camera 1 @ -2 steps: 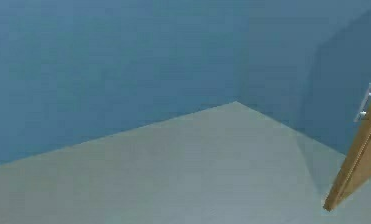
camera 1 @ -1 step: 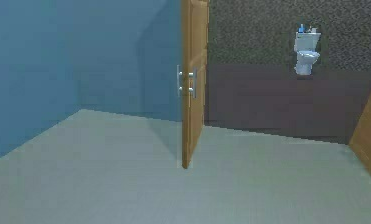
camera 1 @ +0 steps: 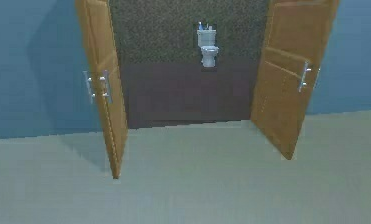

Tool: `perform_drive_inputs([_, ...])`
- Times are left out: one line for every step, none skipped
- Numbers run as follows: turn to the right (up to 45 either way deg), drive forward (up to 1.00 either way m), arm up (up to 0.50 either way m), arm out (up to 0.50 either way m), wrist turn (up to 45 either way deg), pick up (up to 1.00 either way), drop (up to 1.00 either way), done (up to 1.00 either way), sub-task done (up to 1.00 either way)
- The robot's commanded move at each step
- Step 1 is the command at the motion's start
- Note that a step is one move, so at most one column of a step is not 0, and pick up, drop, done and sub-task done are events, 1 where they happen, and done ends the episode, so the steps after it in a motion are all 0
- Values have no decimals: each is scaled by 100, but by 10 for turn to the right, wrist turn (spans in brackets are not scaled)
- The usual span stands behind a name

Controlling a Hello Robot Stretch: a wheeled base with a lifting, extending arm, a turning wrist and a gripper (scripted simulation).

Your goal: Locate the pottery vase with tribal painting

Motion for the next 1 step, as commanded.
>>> perform_drive_inputs([0, 100, 0, 0, 0, 0, 0, 0, 0])
